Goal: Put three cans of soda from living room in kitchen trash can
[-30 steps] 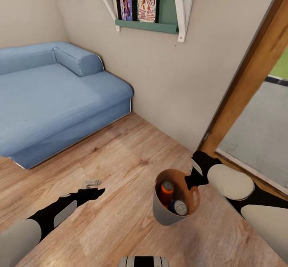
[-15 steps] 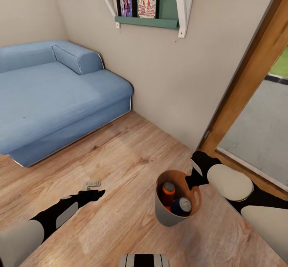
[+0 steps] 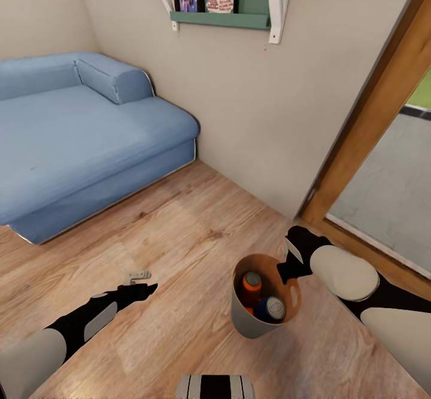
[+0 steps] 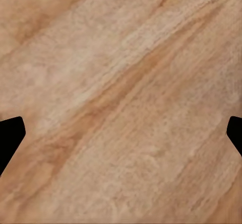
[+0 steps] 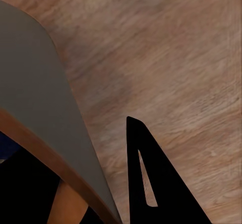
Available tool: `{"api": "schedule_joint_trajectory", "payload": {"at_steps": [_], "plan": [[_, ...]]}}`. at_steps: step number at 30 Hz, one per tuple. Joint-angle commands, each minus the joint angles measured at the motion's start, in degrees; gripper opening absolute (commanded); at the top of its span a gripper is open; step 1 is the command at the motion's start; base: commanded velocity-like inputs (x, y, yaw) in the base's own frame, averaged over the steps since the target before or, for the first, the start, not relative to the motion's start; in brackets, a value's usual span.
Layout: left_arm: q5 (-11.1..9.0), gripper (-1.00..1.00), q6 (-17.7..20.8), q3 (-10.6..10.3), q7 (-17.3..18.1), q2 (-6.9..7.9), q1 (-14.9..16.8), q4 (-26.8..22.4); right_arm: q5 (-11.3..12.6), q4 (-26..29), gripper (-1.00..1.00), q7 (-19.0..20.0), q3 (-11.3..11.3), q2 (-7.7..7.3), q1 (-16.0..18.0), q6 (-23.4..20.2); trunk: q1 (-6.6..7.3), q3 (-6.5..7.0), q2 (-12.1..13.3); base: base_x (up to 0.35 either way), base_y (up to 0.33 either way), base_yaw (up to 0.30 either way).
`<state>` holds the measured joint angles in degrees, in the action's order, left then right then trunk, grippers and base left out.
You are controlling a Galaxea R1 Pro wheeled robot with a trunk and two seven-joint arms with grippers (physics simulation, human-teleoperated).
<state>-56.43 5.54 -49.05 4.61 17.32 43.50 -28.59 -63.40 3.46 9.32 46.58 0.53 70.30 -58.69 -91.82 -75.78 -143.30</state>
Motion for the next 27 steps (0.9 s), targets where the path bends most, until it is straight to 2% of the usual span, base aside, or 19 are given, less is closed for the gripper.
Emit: {"api": "schedule_joint_trajectory", "payload": {"at_steps": [1,10,16,20,27], "plan": [[0.00,1.00,0.00,0.00,-0.01,0.00,0.00,0.01,1.00,-0.03,-1.00,0.25,0.71,-0.01,0.01,-0.05,-0.01,-0.22,-0.02,0.000,0.000,0.000],[0.00,1.00,-0.08,0.00,-0.03,-0.12,0.00,0.03,1.00,-0.03,-1.00,0.26,0.71,-0.08,0.01,0.06,-0.19,-1.77,-0.12,0.000,0.000,0.000],[0.00,1.00,-0.16,-0.01,-0.03,-0.17,0.00,-0.01,1.00,-0.03,-1.00,0.23,0.71,-0.09,0.01,0.18,-0.19,-1.77,-0.12,0.000,0.000,0.000],[0.00,1.00,-0.37,-0.04,-0.02,-0.18,0.00,0.01,1.00,-0.03,-1.00,0.22,0.71,-0.09,0.01,0.23,-0.30,-2.66,-0.17,0.000,0.000,0.000],[0.00,1.00,-1.13,-0.08,0.05,-0.76,0.00,0.03,1.00,-0.02,-1.00,0.22,0.71,-0.09,0.01,0.24,-0.30,-2.66,-0.17,0.000,0.000,0.000]]}}
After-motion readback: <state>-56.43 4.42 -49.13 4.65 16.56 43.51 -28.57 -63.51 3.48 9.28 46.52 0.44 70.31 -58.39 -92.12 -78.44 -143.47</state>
